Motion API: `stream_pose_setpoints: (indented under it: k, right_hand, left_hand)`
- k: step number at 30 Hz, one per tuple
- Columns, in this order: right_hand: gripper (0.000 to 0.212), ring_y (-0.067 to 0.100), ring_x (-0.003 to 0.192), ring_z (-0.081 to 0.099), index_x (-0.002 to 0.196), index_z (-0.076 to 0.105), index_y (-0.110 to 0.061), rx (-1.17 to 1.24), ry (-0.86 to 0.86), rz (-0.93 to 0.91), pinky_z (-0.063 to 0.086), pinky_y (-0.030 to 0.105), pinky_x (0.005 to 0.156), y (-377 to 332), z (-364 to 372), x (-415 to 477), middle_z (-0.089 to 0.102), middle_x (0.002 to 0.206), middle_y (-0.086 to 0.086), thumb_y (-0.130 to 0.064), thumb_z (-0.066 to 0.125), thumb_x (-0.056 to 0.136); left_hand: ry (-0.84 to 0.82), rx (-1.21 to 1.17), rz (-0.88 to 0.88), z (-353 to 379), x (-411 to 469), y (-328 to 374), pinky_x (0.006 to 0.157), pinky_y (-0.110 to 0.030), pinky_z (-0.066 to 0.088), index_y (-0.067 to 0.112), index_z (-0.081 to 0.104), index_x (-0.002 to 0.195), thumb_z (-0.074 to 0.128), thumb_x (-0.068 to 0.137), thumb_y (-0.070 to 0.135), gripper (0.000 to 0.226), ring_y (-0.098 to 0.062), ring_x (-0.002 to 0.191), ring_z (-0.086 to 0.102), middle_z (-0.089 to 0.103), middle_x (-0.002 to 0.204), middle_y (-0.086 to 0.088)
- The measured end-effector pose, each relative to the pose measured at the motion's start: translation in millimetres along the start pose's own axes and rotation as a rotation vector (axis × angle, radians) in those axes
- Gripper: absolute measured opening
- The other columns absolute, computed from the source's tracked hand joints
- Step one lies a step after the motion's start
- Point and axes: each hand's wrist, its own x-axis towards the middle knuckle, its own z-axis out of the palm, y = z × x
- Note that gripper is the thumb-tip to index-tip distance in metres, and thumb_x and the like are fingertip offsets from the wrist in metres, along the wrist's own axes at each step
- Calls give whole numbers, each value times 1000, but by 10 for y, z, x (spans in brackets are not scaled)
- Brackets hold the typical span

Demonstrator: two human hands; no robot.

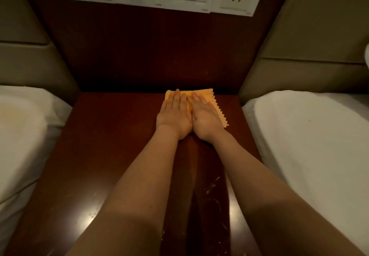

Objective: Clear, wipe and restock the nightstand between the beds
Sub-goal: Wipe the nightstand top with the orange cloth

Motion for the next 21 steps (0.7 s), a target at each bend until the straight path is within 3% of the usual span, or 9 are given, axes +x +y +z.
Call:
stream_pose_setpoints:
  k: [8, 15, 21]
  right_hand:
    - [51, 16, 147, 3, 151, 11, -15, 19, 16, 123, 4, 31, 119, 592, -241, -98, 5, 160, 3, -25, 26, 103]
    - [51, 16, 147, 3, 151, 10, -17, 21, 16, 161, 4, 35, 119, 698, -288, -186, 5, 160, 2, -26, 25, 103]
    - [51, 19, 148, 2, 151, 10, -13, 50, 27, 141, 1, 31, 120, 719, -245, -423, 4, 160, 6, -23, 24, 103]
  left_hand:
    - [-49, 10, 119, 100, 299, 615, 120, -34, -6, 11, -6, 151, 8, 102, 33, 55, -19, 147, -12, -12, 159, -7]
    - [-69, 2, 135, 105, 256, 758, 119, -33, -6, 13, -6, 151, 9, 102, 33, 55, -17, 147, -12, -13, 159, -5]
    - [-81, -11, 138, 143, 59, 859, 120, -33, -5, 14, -6, 151, 10, 102, 33, 55, -16, 147, -12, -13, 159, -3]
